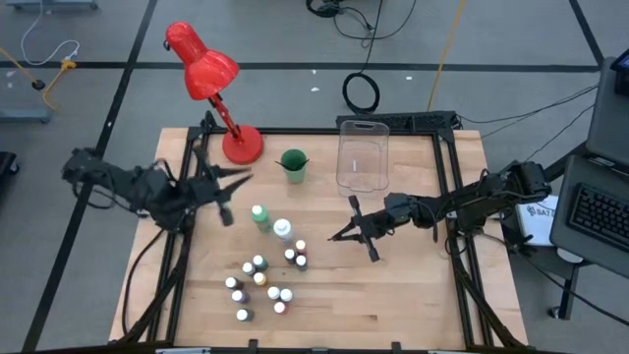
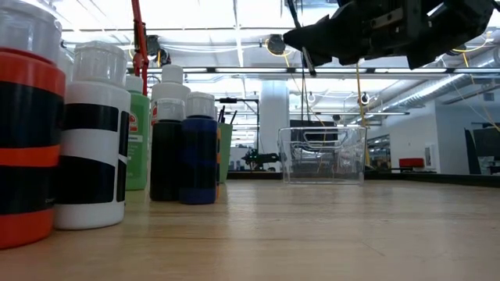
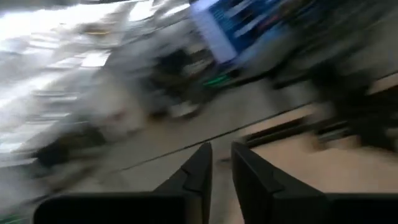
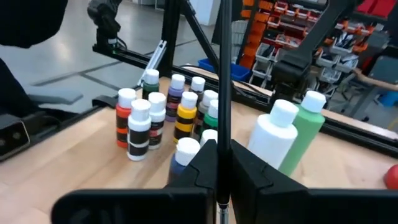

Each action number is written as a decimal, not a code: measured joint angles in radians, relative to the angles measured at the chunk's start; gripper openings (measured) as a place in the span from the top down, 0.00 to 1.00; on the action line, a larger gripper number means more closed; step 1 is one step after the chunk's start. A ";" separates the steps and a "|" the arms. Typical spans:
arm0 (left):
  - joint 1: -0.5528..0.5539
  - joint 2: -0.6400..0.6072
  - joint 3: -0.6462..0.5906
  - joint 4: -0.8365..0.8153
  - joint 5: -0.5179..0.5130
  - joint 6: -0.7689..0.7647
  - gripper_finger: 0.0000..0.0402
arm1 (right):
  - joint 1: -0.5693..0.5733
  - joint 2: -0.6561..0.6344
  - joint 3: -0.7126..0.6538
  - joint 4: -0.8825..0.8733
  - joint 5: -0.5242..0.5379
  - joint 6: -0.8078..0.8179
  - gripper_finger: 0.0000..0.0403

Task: Pick & Place Paint Supplies
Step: Put the silver paintbrush into the green cup

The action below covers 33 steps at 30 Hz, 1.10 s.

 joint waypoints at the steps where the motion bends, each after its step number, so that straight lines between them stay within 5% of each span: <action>1: 0.046 -0.022 0.000 -0.075 0.143 -0.092 0.87 | -0.005 0.000 0.000 0.001 0.000 -0.011 0.98; 6: 0.245 -0.003 -0.051 -0.177 0.627 -0.363 0.94 | -0.051 0.000 0.000 0.008 0.003 -0.049 0.98; 15: 0.296 0.239 -0.276 0.439 1.036 -0.241 0.92 | -0.065 0.001 0.000 0.045 -0.003 -0.110 0.98; 19: 0.300 0.389 -0.301 0.724 1.041 -0.266 0.80 | -0.046 0.024 0.000 0.068 -0.004 -0.150 0.98; 23: 0.315 0.531 -0.270 0.834 1.047 -0.298 0.62 | -0.028 0.066 0.000 0.155 0.001 -0.182 0.98; 29: 0.321 0.667 -0.177 0.841 1.044 -0.303 0.37 | -0.027 0.097 0.000 0.199 0.085 -0.181 0.98; 33: 0.320 0.701 -0.130 0.822 1.049 -0.305 0.30 | -0.026 0.100 0.000 0.182 0.134 -0.183 0.98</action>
